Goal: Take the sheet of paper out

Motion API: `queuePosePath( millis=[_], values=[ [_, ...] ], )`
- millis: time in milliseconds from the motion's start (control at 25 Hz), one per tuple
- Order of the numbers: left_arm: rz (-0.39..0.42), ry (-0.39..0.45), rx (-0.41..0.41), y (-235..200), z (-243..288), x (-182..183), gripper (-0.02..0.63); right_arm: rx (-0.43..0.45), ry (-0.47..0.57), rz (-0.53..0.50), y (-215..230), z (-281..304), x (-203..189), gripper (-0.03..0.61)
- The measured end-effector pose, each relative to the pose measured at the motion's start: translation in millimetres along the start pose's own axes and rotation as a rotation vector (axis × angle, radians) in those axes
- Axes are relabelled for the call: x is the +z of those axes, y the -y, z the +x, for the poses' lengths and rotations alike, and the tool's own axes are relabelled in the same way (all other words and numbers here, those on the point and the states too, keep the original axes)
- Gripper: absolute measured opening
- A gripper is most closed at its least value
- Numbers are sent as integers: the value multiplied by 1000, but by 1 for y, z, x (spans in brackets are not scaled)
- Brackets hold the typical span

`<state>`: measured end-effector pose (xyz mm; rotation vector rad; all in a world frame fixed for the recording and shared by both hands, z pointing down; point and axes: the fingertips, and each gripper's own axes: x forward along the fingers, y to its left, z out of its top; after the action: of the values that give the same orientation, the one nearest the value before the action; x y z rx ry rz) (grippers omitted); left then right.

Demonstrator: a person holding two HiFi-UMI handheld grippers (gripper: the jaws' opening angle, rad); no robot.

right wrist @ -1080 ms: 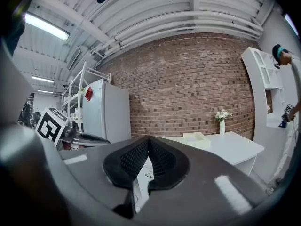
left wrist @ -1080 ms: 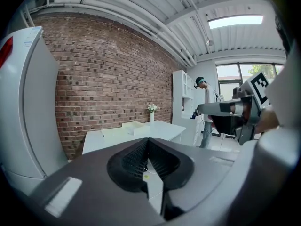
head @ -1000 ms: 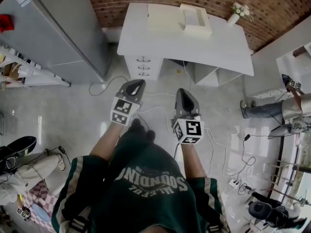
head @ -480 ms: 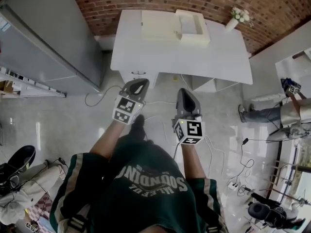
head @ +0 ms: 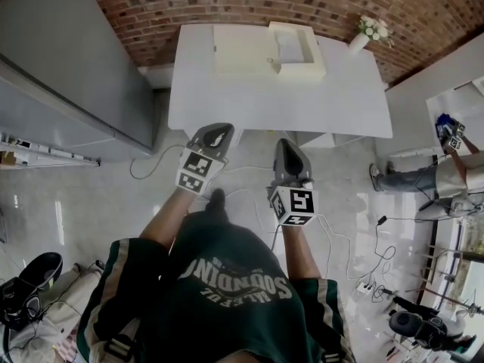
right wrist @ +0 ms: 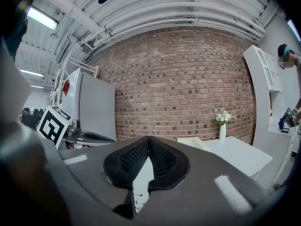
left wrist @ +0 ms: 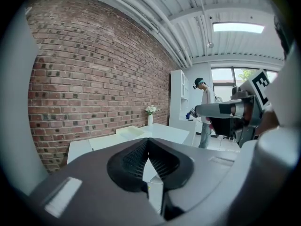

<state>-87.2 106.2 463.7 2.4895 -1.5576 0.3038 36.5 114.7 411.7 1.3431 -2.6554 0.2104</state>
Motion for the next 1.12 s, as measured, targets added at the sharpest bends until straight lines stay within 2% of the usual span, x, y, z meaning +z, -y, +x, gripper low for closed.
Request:
queuePosePath(
  millis=[240,640,920,1120],
  values=[
    [1,7,-29,-27,15,-2,11,-25,-2,1,-3,30,1,0],
    [4,6,-63,-44,46,2,11,-62,1,6,14,53,6,0],
    [4,-1,-36,-60,94,8,11,-38,6,18,53,96,6,0],
    [-7,-14,10,-83,142,17,11,35,1,-6,83,151,14,0]
  ],
)
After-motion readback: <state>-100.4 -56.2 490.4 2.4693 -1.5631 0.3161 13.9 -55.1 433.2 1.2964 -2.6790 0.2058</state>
